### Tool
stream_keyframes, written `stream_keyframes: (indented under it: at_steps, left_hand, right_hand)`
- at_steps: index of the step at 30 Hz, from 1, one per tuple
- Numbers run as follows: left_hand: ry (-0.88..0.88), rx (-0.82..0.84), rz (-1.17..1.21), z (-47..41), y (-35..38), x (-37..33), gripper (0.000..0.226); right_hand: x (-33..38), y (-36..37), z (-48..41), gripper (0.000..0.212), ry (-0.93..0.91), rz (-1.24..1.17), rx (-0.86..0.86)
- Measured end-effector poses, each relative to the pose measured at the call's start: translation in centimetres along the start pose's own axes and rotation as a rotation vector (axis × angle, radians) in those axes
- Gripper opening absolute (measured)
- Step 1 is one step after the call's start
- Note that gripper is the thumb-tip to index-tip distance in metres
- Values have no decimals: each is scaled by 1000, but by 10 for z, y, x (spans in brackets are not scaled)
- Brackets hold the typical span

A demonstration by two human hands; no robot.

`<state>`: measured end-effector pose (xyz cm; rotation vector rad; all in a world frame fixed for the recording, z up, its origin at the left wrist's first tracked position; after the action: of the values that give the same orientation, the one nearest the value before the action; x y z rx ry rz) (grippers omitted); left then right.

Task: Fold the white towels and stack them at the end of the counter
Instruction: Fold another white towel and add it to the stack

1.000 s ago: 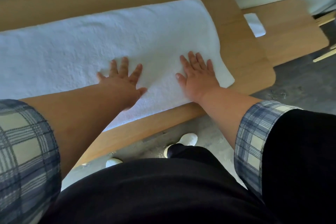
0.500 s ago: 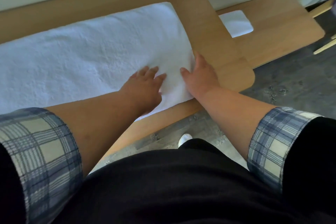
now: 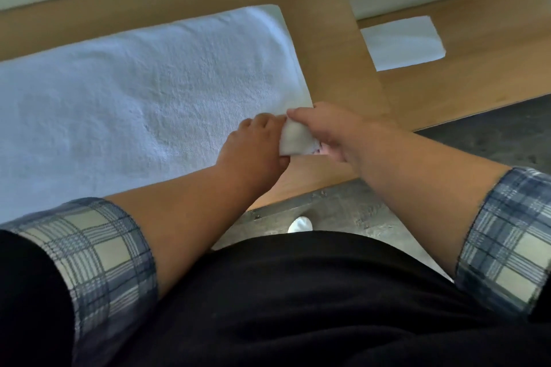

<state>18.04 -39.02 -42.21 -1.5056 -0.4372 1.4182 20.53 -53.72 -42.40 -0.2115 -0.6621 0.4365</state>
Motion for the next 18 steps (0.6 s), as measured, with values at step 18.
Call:
stream_keyframes:
  at_steps: [18]
  left_hand:
    - [-714, -514, 608, 0, -70, 105, 36]
  right_hand:
    - [71, 35, -23, 26, -418, 100, -114]
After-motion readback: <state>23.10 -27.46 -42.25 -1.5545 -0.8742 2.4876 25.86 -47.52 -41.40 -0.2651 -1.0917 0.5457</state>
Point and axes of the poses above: each hand's wrist, its own z-axis away from the middle knuckle, its own y-axis out of the palm, x = y × z, the point moved 3 cm from there along -z, towards the middle knuckle, and after that the axes turned 14 degrees about z, right-handed, at the moved point
